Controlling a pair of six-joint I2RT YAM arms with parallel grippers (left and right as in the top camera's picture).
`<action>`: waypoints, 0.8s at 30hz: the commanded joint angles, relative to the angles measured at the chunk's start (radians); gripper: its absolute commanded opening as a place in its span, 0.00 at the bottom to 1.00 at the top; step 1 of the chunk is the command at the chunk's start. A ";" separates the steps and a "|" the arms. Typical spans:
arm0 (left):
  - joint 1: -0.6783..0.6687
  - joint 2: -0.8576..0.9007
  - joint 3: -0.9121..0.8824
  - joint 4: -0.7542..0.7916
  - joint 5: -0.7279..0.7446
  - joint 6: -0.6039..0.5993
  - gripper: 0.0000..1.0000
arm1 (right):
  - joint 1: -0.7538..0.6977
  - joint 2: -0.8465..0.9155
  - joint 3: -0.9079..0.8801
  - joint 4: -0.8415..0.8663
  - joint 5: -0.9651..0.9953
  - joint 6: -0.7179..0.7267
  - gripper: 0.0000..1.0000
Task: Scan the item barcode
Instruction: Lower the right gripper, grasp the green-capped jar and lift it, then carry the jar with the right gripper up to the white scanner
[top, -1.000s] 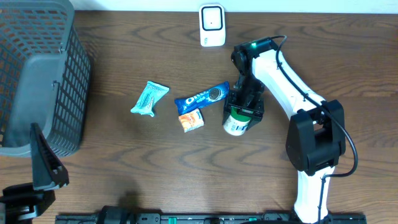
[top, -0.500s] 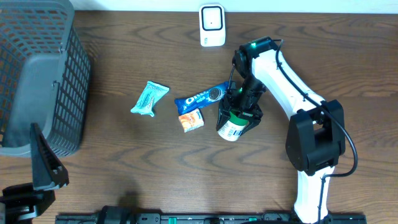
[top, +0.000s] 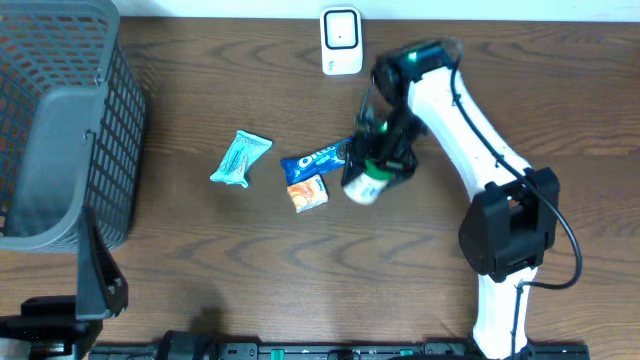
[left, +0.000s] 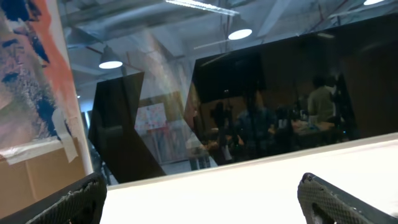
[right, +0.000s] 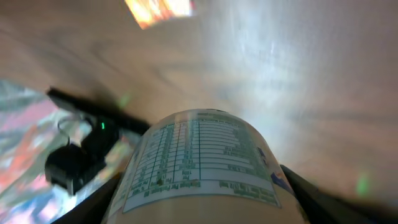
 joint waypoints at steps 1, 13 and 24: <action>0.003 -0.005 -0.003 0.007 0.030 -0.010 0.98 | 0.008 -0.016 0.163 0.025 0.189 0.031 0.49; 0.003 -0.005 -0.003 0.007 0.030 -0.010 0.98 | 0.011 0.001 0.325 0.493 0.719 0.048 0.49; 0.003 -0.005 -0.003 0.006 0.030 -0.010 0.98 | 0.016 0.077 0.064 1.161 0.826 -0.027 0.49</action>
